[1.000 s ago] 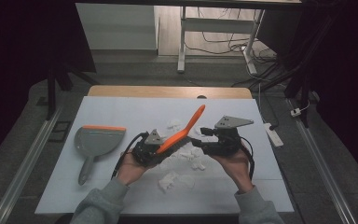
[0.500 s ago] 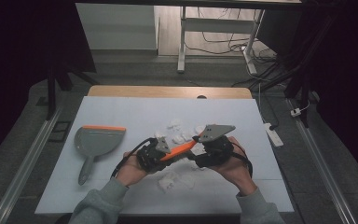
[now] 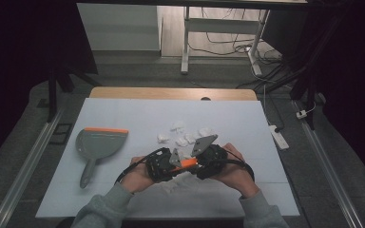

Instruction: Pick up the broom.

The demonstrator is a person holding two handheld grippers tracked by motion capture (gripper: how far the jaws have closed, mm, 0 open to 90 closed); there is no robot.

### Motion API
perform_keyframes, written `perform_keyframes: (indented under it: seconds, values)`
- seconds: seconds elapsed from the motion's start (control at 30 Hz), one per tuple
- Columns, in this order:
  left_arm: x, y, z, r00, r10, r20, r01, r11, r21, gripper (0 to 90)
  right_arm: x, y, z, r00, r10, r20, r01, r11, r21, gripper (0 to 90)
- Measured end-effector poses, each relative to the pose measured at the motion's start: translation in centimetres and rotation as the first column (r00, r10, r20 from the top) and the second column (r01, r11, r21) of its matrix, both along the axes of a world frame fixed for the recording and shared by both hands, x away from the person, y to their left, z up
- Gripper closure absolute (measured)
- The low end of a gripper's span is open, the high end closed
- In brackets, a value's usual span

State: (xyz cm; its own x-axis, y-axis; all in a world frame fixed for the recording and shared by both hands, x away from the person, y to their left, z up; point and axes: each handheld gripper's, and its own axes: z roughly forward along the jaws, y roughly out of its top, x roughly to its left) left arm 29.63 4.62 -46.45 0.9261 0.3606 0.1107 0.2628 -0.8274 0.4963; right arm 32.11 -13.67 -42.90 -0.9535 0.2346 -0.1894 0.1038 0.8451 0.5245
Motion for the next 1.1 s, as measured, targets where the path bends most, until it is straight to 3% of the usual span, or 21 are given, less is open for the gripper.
perform_keyframes:
  seconds: [0.23, 0.3, 0.33, 0.47, 0.6, 0.77, 0.83, 0.93, 1.1]
  values:
    - [-0.1, 0.0, 0.0, 0.9993, -0.038, -0.001, 0.038, 0.9993, -0.004, 80.5, -0.4, 0.2, -0.6, 0.9972, 0.072, 0.018, -0.071, 0.9957, -0.060, 58.2]
    - [0.1, 0.4, 0.1, 0.9992, -0.036, 0.020, 0.036, 0.9991, -0.022, 79.4, -0.4, 0.1, -0.5, 0.9964, 0.082, 0.021, -0.080, 0.9951, -0.057, 60.3]
    - [0.1, 0.6, 0.2, 0.9991, -0.022, 0.037, 0.023, 0.9992, -0.031, 78.1, -0.4, 0.1, -0.6, 0.9961, 0.085, 0.021, -0.084, 0.9951, -0.052, 62.0]
    - [0.5, 1.7, 0.5, 0.9993, 0.014, 0.036, -0.010, 0.9935, -0.113, 69.1, -0.3, -0.5, -0.4, 0.9979, 0.064, 0.010, -0.064, 0.9979, -0.013, 66.2]
    - [0.4, 2.2, 0.7, 0.9956, 0.061, 0.071, -0.050, 0.9887, -0.141, 57.9, 0.0, -1.1, -0.1, 0.9997, 0.024, -0.004, -0.024, 0.9991, 0.035, 66.6]
    - [0.0, 3.0, 0.9, 0.9832, 0.142, 0.115, -0.120, 0.9767, -0.178, 40.9, 0.4, -1.8, 0.0, 0.9996, -0.029, 0.006, 0.028, 0.9972, 0.070, 66.8]
    - [-0.2, 3.7, 1.0, 0.9778, 0.172, 0.120, -0.146, 0.9685, -0.202, 37.3, 0.6, -2.1, -0.1, 0.9982, -0.058, 0.015, 0.056, 0.9952, 0.081, 66.9]
    - [-0.6, 5.1, 1.1, 0.9663, 0.227, 0.121, -0.192, 0.9488, -0.251, 35.0, 0.9, -2.7, -0.1, 0.9935, -0.109, 0.033, 0.106, 0.9897, 0.097, 66.9]
    - [-2.0, 8.2, 1.2, 0.9380, 0.322, 0.129, -0.270, 0.9111, -0.312, 31.9, 1.3, -3.5, 0.2, 0.9853, -0.164, 0.047, 0.157, 0.9790, 0.130, 67.0]
